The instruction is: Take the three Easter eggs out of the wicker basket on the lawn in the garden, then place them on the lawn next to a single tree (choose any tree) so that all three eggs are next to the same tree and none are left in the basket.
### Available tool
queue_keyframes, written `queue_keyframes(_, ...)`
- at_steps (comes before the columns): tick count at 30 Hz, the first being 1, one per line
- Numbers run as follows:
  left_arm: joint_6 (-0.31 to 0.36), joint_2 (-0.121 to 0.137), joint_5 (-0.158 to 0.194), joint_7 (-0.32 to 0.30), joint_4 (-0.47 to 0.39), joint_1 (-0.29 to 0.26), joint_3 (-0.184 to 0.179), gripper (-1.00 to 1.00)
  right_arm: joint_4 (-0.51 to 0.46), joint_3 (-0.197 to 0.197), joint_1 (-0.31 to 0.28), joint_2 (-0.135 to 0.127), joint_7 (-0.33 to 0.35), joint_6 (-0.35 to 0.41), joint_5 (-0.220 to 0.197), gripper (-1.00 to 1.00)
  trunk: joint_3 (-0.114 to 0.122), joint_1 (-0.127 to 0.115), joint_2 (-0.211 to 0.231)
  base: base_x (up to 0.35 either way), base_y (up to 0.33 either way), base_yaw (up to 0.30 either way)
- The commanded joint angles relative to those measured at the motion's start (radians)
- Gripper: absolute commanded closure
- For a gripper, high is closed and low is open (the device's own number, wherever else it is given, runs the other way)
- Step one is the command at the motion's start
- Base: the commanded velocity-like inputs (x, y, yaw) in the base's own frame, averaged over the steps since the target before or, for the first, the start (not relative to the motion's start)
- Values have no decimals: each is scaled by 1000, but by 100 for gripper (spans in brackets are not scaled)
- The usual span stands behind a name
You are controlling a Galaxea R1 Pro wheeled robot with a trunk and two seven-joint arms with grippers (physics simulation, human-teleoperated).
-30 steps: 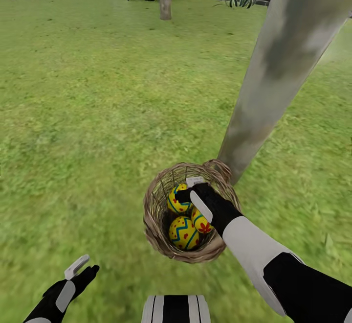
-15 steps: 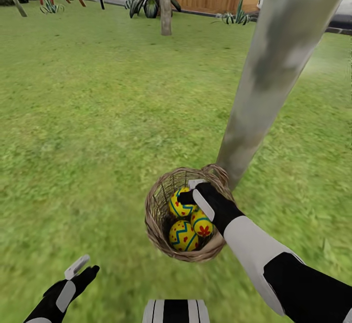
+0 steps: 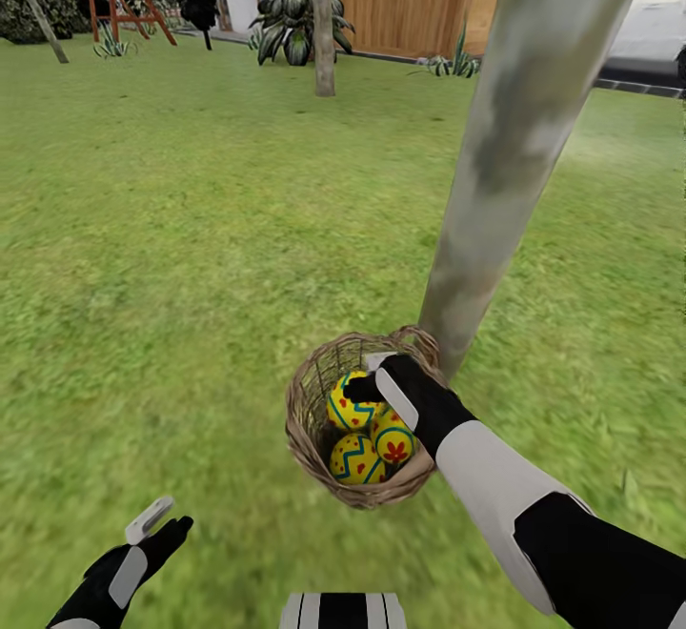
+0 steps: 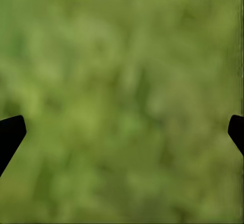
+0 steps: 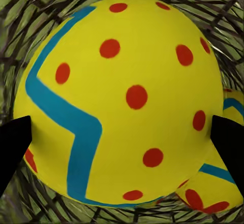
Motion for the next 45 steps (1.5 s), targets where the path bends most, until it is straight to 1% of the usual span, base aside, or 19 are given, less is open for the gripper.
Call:
queue_keyframes(1, 6, 0, 11, 1, -2, 0, 3, -100, -4, 3, 0, 0, 12, 2, -9, 100, 3, -1, 0, 0, 0, 0)
queue_keyframes(4, 6, 0, 11, 1, -2, 0, 3, -100, -6, 3, 0, -18, 36, 3, -10, 100, 15, -2, 1, 0, 0, 0)
queue_keyframes(7, 6, 0, 11, 1, -2, 0, 3, -100, -5, 3, 0, -21, 39, 14, -13, 100, 26, -3, 1, 0, 0, 0)
queue_keyframes(10, 5, -1, 11, 1, -2, 0, 3, -100, -5, -10, 0, -22, 39, 81, -11, 100, 38, -5, 2, 0, 0, 0)
queue_keyframes(14, 4, -1, 10, 1, -1, 0, 3, -100, -3, -19, 0, -29, 39, 96, -13, 100, 54, -6, 3, 0, 0, 0)
queue_keyframes(17, 4, -1, 9, 1, 0, 0, 3, -100, -13, -21, 0, -30, 39, 183, -8, 100, 65, -8, 4, 0, 0, 0)
queue_keyframes(20, 5, -2, 9, 1, -1, 0, 3, -100, -15, -22, 0, -30, 42, 197, -9, 100, 77, -9, 4, 0, 0, 0)
queue_keyframes(21, 4, -1, 9, 1, -2, 0, 3, -100, -14, -22, 0, -49, 64, 196, -9, 100, 81, -10, 5, -33, 0, 0)
queue_keyframes(23, 4, -1, 9, 1, -2, 0, 3, -100, -12, -22, 0, -81, 177, 193, -8, 100, 88, -10, 5, -54, 0, 0)
queue_keyframes(24, 4, -1, 9, 1, -2, 0, 3, -100, -11, -22, 1, -103, 247, 192, -7, 100, 92, -11, 5, -16, 0, 0)
queue_keyframes(26, 4, -1, 9, 1, -1, 0, 3, -100, -10, -21, 1, -136, 320, 191, -7, 100, 100, -12, 6, -6, 0, 0)
queue_keyframes(28, 4, -2, 9, 1, -1, 0, 3, -100, -14, -20, 5, -150, 341, 190, -6, 100, 108, -13, 6, -1, 0, 0)
queue_keyframes(31, 4, -3, 9, 1, 0, 0, 3, -100, -16, -20, 6, -156, 346, 189, -7, 100, 119, -14, 7, 0, 0, 0)
queue_keyframes(34, 4, -3, 8, 1, 0, 0, 3, -100, -16, -20, 8, -159, 352, 189, -7, 100, 129, -26, 28, 0, 0, 0)
queue_keyframes(35, 4, -3, 8, 1, 0, 0, 3, -100, -16, -20, 9, -160, 370, 188, -7, 100, 132, -30, 35, 0, 0, 0)
queue_keyframes(36, 4, -3, 9, 1, 0, 0, 3, -100, -16, -20, 9, -165, 407, 187, -6, 100, 135, -33, 42, 0, 0, 0)
queue_keyframes(39, 3, -4, 8, 2, 1, 0, 3, -100, -15, -19, 12, -225, 621, 179, -2, 100, 144, -45, 63, 0, 0, 0)
queue_keyframes(42, 3, -4, 8, 2, 2, 0, 3, -100, -16, -19, 16, -263, 719, 172, -4, 100, 154, -56, 84, 0, 0, 0)
queue_keyframes(45, 1, -5, 8, 2, 18, 0, 3, -100, -10, -18, 18, -305, 888, 147, 2, 100, 163, -68, 105, 0, 0, 0)
